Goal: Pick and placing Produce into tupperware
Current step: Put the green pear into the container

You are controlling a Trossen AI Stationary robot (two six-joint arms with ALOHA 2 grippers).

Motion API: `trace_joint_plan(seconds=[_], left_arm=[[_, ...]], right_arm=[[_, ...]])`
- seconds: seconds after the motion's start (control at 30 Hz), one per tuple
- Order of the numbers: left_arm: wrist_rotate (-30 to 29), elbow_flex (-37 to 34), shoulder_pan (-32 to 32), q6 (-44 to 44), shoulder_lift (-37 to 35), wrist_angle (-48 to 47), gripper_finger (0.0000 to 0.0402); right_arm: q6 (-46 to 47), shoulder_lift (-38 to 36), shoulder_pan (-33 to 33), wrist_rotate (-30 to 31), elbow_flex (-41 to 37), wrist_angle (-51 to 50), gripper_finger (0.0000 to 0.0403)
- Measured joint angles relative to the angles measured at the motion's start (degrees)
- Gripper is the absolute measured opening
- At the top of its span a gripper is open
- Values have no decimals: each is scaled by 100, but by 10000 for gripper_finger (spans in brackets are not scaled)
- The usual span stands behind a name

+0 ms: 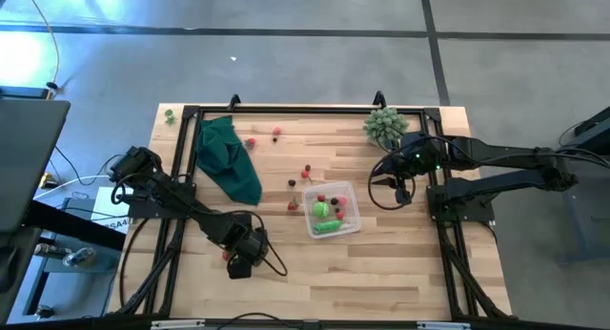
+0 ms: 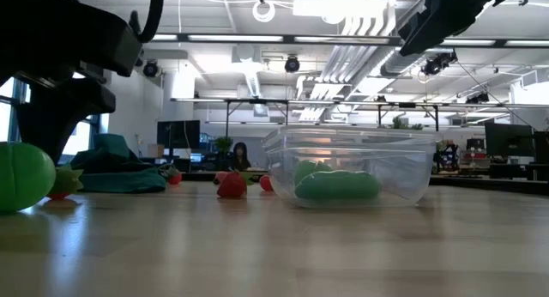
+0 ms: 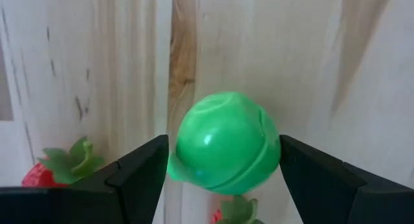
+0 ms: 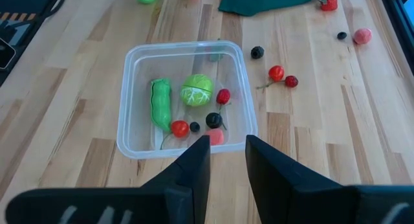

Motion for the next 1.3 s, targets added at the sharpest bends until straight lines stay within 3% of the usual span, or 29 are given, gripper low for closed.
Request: trace_joint_plan(seconds=[0.23, 0.5, 1.3], left_arm=[[-53, 0, 0, 178, -4, -73, 278], [-222, 0, 0, 970, -4, -66, 278], [-321, 0, -2, 4118, -4, 65, 278]], right_arm=[[-1, 0, -2, 2, 0, 0, 89], [0, 0, -2, 0, 0, 0, 89], [0, 0, -2, 0, 0, 0, 89]])
